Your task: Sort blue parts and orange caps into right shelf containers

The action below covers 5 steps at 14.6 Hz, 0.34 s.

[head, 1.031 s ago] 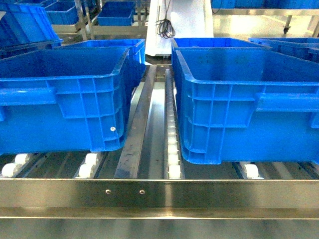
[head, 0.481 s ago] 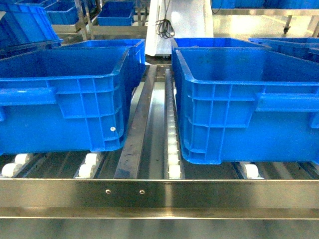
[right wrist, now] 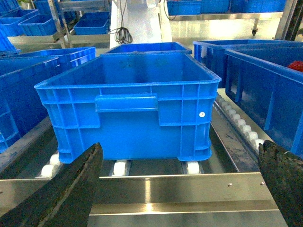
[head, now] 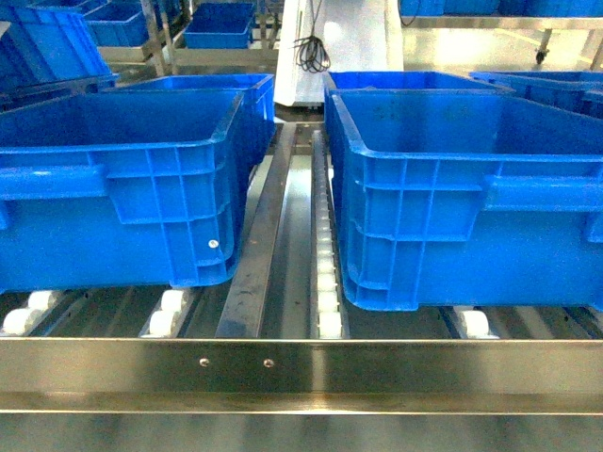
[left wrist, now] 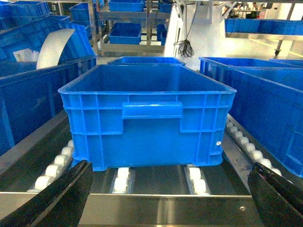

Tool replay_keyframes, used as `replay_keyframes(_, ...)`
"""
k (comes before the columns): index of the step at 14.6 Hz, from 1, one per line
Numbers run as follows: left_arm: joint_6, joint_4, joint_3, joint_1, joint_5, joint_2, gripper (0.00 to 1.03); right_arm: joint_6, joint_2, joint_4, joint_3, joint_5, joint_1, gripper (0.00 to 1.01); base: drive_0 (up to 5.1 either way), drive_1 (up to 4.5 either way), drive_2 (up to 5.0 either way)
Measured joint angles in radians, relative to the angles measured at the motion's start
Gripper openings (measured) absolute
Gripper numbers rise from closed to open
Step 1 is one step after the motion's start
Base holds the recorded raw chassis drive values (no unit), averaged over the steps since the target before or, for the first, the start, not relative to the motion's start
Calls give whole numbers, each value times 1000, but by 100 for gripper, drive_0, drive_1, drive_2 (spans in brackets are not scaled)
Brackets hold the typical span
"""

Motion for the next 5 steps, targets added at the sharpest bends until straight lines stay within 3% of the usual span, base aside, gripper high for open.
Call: replay_keyframes(5, 0, 0, 0, 0, 0, 0, 98, 0, 0, 0, 0, 0, 0, 98, 0, 0, 0)
